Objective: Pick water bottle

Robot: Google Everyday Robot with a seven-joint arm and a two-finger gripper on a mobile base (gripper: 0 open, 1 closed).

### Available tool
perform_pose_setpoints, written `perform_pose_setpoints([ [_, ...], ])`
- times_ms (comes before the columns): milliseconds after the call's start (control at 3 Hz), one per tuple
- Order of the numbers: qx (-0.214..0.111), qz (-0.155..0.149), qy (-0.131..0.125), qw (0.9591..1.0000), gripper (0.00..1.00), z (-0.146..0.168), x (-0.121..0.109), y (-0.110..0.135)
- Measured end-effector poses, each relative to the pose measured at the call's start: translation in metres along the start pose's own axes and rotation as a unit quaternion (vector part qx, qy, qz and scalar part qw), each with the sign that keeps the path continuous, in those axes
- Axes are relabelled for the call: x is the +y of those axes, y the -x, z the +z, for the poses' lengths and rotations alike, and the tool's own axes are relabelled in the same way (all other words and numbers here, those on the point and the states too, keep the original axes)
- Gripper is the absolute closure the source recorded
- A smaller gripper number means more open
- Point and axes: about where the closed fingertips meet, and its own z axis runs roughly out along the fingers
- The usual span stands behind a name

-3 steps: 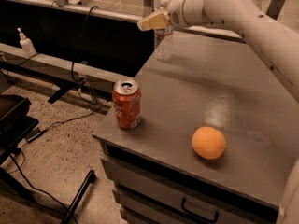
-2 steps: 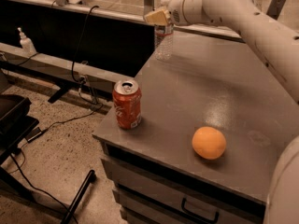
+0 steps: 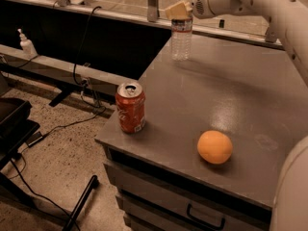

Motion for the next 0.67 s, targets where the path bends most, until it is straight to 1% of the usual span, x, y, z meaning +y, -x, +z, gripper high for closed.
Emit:
perform_pose_setpoints([
  [333, -0.025, -0.005, 0.056, 0.9981, 1.0, -0.036, 0.007, 0.021],
  [667, -0.027, -0.01, 0.095, 0.9951, 1.0, -0.045, 0.023, 0.028],
])
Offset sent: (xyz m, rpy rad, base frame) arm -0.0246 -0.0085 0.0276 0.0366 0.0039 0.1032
